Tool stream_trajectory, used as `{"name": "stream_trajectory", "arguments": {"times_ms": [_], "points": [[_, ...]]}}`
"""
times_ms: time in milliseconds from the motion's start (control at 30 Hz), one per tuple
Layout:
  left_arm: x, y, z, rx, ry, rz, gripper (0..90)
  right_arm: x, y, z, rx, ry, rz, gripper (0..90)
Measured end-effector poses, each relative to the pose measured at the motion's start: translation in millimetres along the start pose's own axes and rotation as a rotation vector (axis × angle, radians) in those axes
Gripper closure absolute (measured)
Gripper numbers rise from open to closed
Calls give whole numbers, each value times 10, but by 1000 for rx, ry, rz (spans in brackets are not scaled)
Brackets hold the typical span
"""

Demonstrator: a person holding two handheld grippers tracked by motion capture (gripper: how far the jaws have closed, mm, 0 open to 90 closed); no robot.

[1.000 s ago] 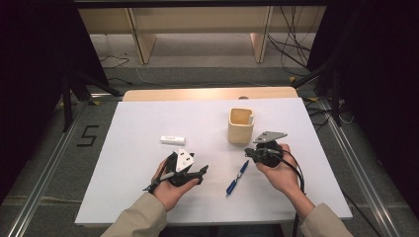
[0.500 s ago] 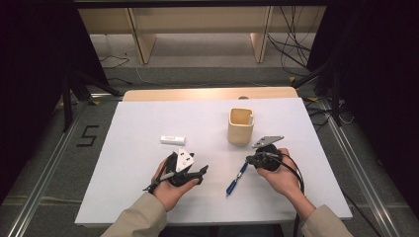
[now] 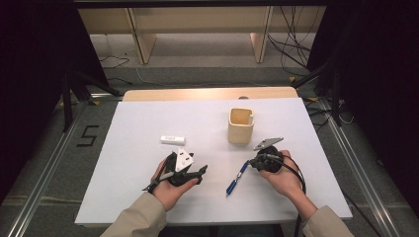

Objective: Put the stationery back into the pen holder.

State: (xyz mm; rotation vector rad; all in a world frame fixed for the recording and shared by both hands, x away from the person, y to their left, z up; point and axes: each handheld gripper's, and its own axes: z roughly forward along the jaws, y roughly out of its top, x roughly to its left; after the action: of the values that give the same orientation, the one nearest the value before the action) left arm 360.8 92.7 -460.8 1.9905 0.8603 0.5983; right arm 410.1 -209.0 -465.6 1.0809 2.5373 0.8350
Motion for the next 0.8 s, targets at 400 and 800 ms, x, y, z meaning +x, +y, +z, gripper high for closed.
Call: {"name": "stream_trajectory", "arguments": {"times_ms": [400, 800], "points": [[67, -41, -51, 9, 11, -11, 359, -11, -4, 36, 21, 2, -5, 900], [145, -107, -108, 23, 26, -21, 361, -13, 1, 56, 28, -2, -4, 900]]}}
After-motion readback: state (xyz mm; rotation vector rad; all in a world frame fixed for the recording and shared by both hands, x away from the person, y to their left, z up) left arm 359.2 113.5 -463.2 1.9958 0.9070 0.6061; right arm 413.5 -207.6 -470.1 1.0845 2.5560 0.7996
